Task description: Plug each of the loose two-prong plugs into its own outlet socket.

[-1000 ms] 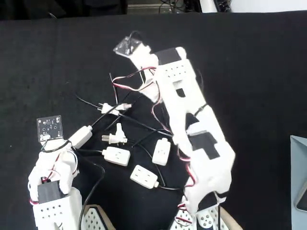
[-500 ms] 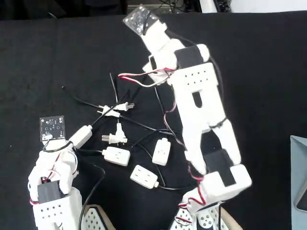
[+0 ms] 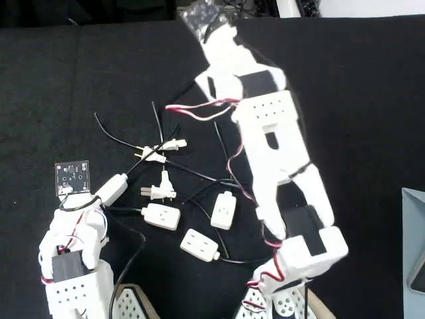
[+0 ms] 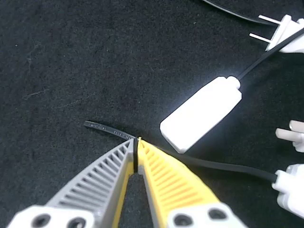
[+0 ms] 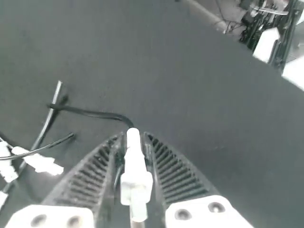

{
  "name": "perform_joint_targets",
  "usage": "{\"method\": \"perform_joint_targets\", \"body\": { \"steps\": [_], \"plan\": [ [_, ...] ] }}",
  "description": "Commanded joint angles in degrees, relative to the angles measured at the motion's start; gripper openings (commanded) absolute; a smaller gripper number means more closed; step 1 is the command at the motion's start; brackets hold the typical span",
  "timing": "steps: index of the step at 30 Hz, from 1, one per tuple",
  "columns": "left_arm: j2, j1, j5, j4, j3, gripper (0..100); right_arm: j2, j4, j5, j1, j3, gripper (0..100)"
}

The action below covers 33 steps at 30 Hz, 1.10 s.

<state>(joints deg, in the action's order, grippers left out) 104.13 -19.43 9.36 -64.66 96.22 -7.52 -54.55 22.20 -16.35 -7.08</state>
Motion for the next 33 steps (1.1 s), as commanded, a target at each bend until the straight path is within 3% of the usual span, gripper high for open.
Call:
{"method": "perform_joint_targets", "body": {
  "steps": [1, 7, 21, 27, 33],
  "plan": [
    [0.2, -0.6, 0.4, 1.5, 0.2, 3, -0.6, 9.2, -0.1, 0.5, 6.2, 1.2],
    [0.2, -0.6, 0.4, 1.5, 0.2, 3, -1.1, 11.6, 2.5, -0.5, 15.8, 1.2],
    [0.2, -0.6, 0.4, 1.5, 0.2, 3, -1.5, 2.4, 7.4, -7.6, 25.2, 1.2],
    [0.2, -0.6, 0.4, 1.5, 0.2, 3, -9.2, 1.1, 7.1, -9.2, 20.4, 1.3],
    [0.2, -0.6, 0.4, 1.5, 0.2, 3, -18.4, -14.3, 7.0, -9.1, 4.1, 2.1]
  ]
}}
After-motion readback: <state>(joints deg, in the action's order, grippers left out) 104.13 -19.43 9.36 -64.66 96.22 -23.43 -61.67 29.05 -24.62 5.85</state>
